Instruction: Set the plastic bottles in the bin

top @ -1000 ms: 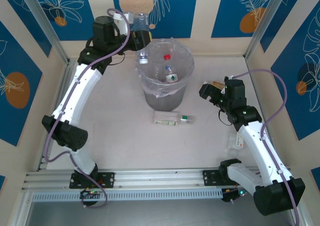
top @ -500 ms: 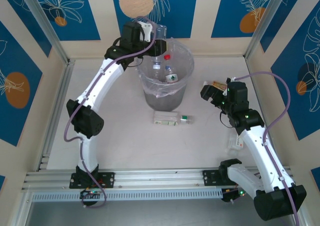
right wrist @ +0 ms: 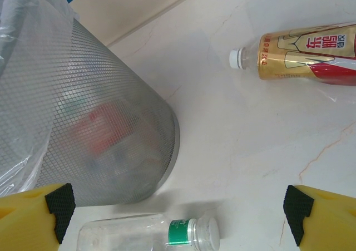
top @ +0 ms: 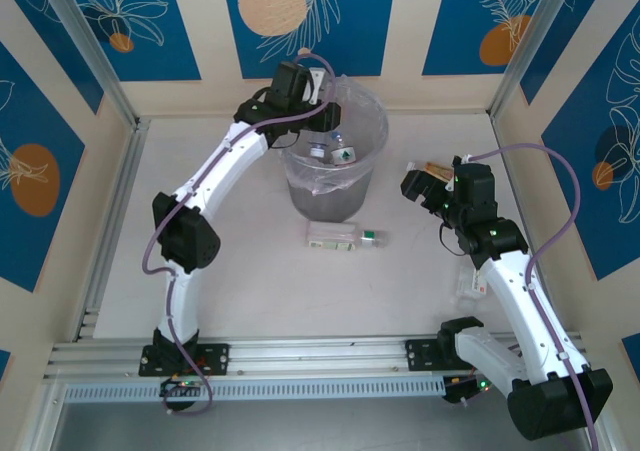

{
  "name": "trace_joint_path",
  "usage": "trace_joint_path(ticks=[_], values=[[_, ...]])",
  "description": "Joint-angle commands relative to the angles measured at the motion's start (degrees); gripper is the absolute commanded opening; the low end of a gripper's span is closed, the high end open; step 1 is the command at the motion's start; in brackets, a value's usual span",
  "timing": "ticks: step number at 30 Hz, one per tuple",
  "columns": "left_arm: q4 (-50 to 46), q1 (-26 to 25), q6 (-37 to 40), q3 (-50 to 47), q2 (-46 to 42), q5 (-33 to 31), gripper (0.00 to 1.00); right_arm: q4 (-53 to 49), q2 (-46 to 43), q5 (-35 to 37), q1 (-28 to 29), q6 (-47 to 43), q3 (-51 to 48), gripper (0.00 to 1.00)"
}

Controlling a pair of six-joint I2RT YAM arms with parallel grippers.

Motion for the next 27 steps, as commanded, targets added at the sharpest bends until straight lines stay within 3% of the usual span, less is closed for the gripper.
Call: trace_joint_path(ticks=[1, 10, 16, 27], values=[[-2.73, -0.98, -0.47, 1.97, 1.2, -3.7, 0.51, -0.23, -0.43, 0.13, -0.42, 0.6, -0.53, 1.0], [-4.23, -1.55, -1.57, 1.99, 3.52, -4.86, 0.54, -0.19, -0.45, 0.05, -0.42, 0.8, -0.39, 0.99], [-5.37, -1.61, -1.97, 2.29, 3.07, -3.62, 0.66, -0.1, -0.42, 0.32, -0.51, 0.79, -0.61, 1.0], [-6.08, -2.13, -2.83, 2.12, -0.6, 1.01, 0.76, -0.46, 0.18, -0.03, -0.54, 1.32, -2.09, 1.0]])
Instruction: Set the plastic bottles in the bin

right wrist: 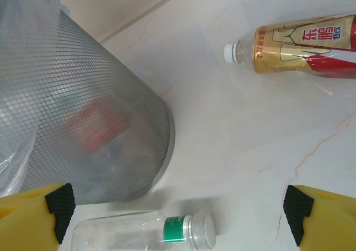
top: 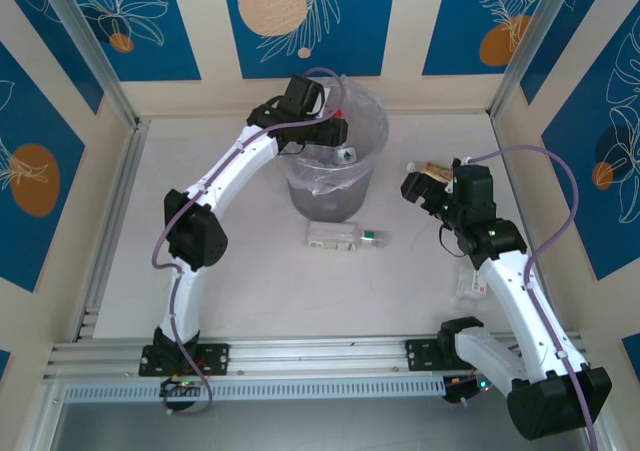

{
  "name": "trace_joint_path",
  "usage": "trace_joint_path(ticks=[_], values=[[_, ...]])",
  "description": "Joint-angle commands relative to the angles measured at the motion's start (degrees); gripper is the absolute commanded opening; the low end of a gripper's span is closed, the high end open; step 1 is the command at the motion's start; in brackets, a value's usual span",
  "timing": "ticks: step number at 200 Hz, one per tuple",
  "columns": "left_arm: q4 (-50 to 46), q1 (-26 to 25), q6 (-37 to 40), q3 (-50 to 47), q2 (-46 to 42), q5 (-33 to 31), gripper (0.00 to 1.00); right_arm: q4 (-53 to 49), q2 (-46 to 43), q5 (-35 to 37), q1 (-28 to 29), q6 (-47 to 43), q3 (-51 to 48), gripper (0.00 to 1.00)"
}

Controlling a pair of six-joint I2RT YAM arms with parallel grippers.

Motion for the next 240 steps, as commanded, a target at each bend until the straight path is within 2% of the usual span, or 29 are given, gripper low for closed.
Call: trace_joint_path(ticks=[1, 36, 83, 105, 116, 143, 185, 220, 240], values=[[-1.12, -0.74, -1.31, 2.01, -3.88, 3.58, 0.76, -0.57, 0.2, -0.03, -0.24, 1.48, -1.24, 1.0], [1.53, -1.03, -2.24, -0.38, -6.58, 5.8, 0.78, -0.87, 0.29, 0.87, -0.24, 2.39, -3.0, 0.99], [2.92, -1.09, -2.04, -4.05, -10.36, 5.28, 0.82, 0.28, 0.32, 1.46, -0.29, 3.94, -4.28, 1.0], [4.3, -1.12, -1.76, -6.69, -13.0, 5.12, 0.88, 1.01, 0.34, 1.39, -0.24, 5.77, -5.37, 1.0], [5.17, -1.1, -1.76, -8.21, -14.48, 5.29, 0.99, 1.53, 0.5, 0.76, -0.24, 8.39, -6.24, 1.0], [8.4, -1.07, -2.88, -12.58, -18.39, 7.82, 0.99, 5.76, 1.88, -5.2, -0.16, 14.27, -10.07, 1.0], [13.15, -1.0, -4.7, -20.13, -24.72, 12.41, 0.99, 5.86, 4.52, -5.72, -0.12, 23.74, -11.68, 1.0], [18.01, -1.04, -5.05, -30.52, -33.25, 10.3, 0.99, 4.23, 5.72, -6.44, 0.0, 31.53, -12.2, 1.0], [20.64, -0.95, -4.57, -37.17, -38.58, 6.44, 0.99, 4.61, 6.51, -7.97, 0.57, 37.64, -12.96, 0.99]])
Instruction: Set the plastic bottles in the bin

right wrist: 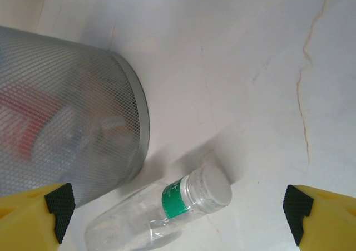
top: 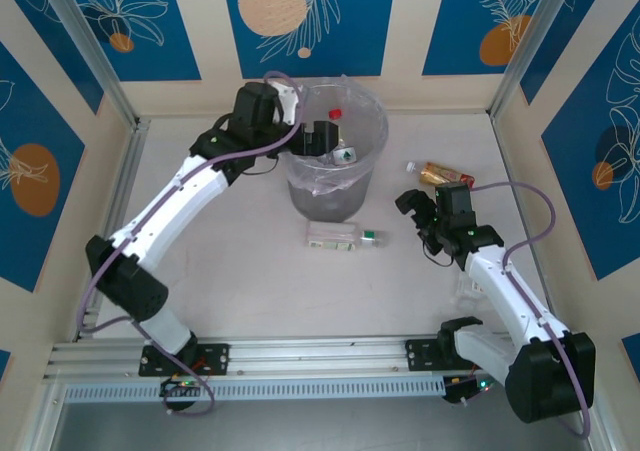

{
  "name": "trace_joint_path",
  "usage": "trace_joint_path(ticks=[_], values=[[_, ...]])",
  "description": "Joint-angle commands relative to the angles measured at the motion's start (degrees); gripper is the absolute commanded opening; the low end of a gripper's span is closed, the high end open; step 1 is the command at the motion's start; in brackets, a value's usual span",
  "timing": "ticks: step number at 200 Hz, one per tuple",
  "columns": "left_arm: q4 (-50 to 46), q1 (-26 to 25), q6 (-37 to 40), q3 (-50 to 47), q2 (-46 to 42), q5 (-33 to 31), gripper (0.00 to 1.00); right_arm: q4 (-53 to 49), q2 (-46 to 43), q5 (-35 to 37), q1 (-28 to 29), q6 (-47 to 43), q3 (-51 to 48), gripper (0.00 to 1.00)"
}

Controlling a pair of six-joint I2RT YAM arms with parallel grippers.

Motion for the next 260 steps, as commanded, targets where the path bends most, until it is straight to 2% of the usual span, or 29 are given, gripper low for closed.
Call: trace_joint_path(ticks=[1, 32, 67, 99, 115, 141, 163, 220, 260], values=[[5.78, -0.54, -0.11, -5.99, -6.69, -3.57, 0.99, -0.01, 0.93, -2.57, 0.56, 10.22, -1.61, 0.99], [6.4, -0.14, -0.94, -13.91, -13.45, -12.66, 0.99, 0.82, 3.01, -2.89, 3.34, 19.04, -2.04, 0.99], [5.33, 1.58, -2.68, -22.69, -20.9, -23.34, 0.99, -6.24, 6.51, -1.13, 5.67, 24.94, 2.11, 0.99], [9.07, 5.35, -11.81, -32.7, -27.22, -23.9, 0.99, -10.0, 9.63, 0.21, 8.71, 32.09, 4.43, 0.99], [10.92, 5.8, -15.6, -37.32, -28.97, -26.02, 0.99, -7.56, 11.49, -1.25, 10.78, 37.53, 4.08, 1.0], [8.18, 6.3, -20.44, -40.79, -29.46, -31.13, 0.99, -7.22, 13.72, -2.0, 13.47, 47.66, 3.98, 1.0], [8.73, 6.4, -21.86, -42.78, -29.56, -31.35, 0.99, -2.64, 13.83, -1.49, 14.19, 53.6, 2.24, 1.0], [6.66, 6.51, -26.22, -48.13, -28.86, -35.64, 1.0, -2.81, 18.81, -2.37, 15.53, 60.39, 5.47, 0.99], [6.88, 6.48, -26.16, -49.29, -28.86, -36.53, 1.0, -3.71, 23.28, -2.5, 15.97, 59.06, 9.64, 0.97]])
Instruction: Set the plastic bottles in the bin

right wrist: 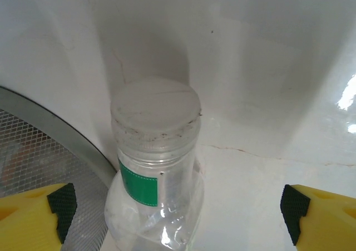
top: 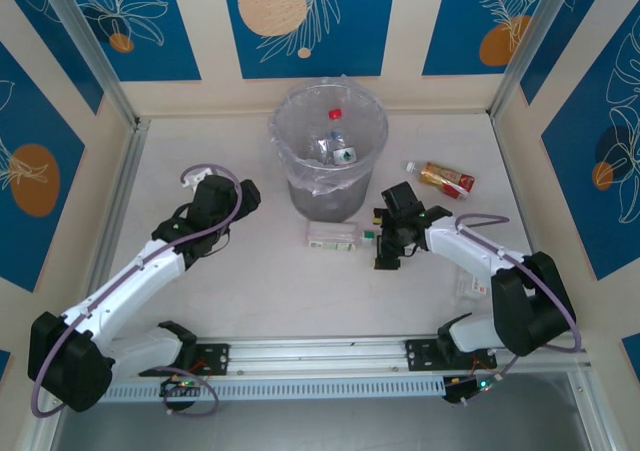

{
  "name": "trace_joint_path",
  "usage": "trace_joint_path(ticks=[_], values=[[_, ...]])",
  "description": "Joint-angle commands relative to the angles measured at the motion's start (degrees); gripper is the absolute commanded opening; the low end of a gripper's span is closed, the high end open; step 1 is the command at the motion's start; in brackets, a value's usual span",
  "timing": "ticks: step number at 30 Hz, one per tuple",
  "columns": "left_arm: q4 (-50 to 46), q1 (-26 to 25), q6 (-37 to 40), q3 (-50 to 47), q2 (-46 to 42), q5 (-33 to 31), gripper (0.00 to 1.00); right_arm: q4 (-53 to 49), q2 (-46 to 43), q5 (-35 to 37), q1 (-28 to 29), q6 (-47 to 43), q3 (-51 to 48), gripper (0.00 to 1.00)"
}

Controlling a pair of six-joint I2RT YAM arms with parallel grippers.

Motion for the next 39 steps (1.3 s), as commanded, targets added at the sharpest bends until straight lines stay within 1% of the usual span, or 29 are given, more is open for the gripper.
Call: trace_joint_path(ticks=[1, 7, 12, 15, 17, 21, 27, 28, 32, 36, 39], values=[[-0.48, 0.58, -0.79, -0.29, -0.05, -2.21, 1.0, -1.19, 2.21, -0.89, 0.65, 5.14, 3.71, 0.97], [-0.68, 0.54, -0.68, -0.61, 0.0, -2.79, 1.0, 1.35, 6.05, -1.78, 1.56, 9.66, 3.08, 0.94], [-0.68, 0.54, -1.02, -1.09, -0.11, -3.7, 1.0, 1.38, 9.85, -1.97, 1.93, 9.43, 4.44, 0.92], [-0.82, 0.63, -0.97, -0.9, 0.01, -4.13, 1.0, 2.76, 11.2, -2.39, 1.94, 9.58, 3.8, 0.88], [-0.86, 0.63, -0.82, -0.9, -0.01, -4.34, 1.0, 3.81, 11.67, -2.78, 1.93, 9.84, 3.09, 0.83], [-1.03, 0.63, -0.78, -0.9, 0.17, -4.58, 1.0, 3.1, 11.94, -1.86, 1.68, 9.26, 3.25, 0.76], [-1.31, 0.63, -0.69, -0.64, 0.26, -4.54, 1.0, 2.53, 11.19, -1.88, 1.36, 9.03, 2.05, 0.62], [-1.36, 0.64, -0.77, -0.64, 0.34, -4.6, 1.0, 2.31, 10.75, -1.48, 1.32, 8.7, 1.78, 0.61], [-1.44, 0.63, -0.94, -0.64, 0.59, -4.63, 1.0, 0.05, 8.41, 1.73, 1.23, 7.22, 1.34, 0.52], [-1.43, 0.63, -1.24, -0.55, 0.85, -4.52, 1.0, -0.59, 5.47, 3.51, 0.82, 7.19, -0.71, 0.47], [-1.24, 0.63, -1.5, -0.48, 1.2, -4.39, 1.0, -1.81, 3.22, 5.25, 0.53, 6.72, -1.84, 0.45]])
